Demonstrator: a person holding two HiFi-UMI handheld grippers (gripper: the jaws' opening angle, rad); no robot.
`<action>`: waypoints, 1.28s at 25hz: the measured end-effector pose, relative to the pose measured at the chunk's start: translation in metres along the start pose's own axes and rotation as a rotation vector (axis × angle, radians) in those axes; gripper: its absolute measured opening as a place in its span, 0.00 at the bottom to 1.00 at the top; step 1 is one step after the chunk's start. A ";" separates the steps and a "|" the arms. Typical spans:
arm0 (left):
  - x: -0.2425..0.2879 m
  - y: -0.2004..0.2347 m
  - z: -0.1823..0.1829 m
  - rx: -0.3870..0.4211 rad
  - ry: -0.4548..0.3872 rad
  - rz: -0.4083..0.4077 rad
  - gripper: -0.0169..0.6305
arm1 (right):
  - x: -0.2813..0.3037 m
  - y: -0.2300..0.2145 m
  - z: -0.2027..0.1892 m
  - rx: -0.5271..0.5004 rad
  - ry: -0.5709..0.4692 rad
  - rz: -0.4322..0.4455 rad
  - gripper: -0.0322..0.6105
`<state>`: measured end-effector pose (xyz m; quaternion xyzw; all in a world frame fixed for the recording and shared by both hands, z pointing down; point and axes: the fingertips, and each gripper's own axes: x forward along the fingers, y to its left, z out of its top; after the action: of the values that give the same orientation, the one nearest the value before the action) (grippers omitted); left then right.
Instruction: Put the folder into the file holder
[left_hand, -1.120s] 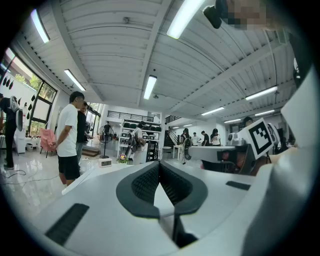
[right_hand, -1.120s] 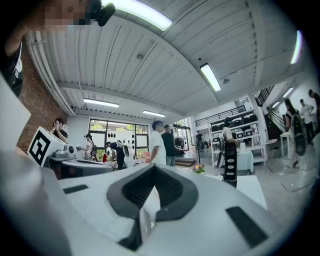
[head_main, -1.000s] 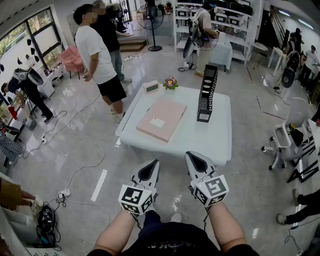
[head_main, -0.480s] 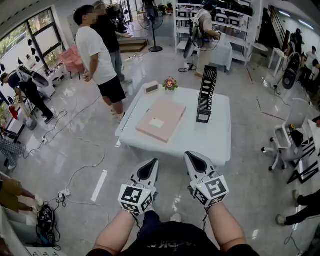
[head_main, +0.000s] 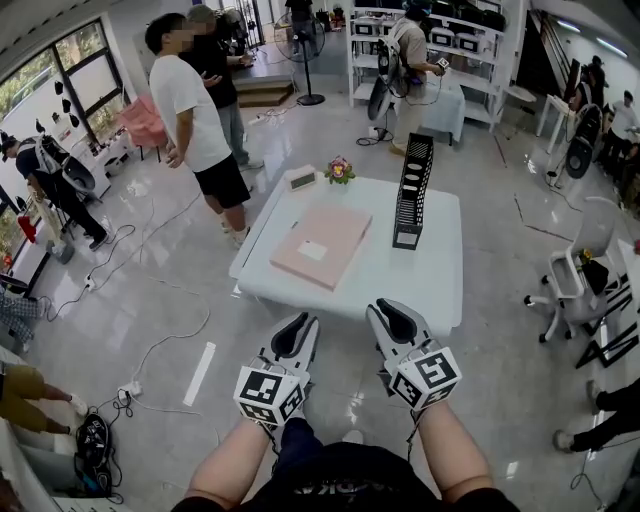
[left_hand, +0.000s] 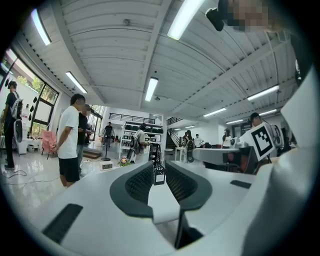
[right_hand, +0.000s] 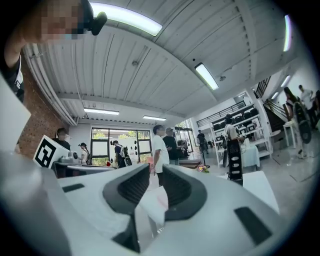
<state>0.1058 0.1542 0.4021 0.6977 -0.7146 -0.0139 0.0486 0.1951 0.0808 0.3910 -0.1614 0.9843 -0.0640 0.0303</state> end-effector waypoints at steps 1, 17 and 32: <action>0.003 0.002 0.000 -0.001 0.001 -0.002 0.16 | 0.003 -0.002 -0.001 -0.003 0.000 0.000 0.17; 0.092 0.101 -0.004 -0.006 0.039 -0.094 0.59 | 0.116 -0.053 -0.015 0.000 0.037 -0.130 0.52; 0.185 0.210 0.002 -0.040 0.084 -0.235 0.59 | 0.217 -0.106 -0.021 0.058 0.063 -0.333 0.52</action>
<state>-0.1080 -0.0254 0.4275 0.7754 -0.6249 -0.0044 0.0906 0.0211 -0.0861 0.4176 -0.3193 0.9422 -0.1016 -0.0071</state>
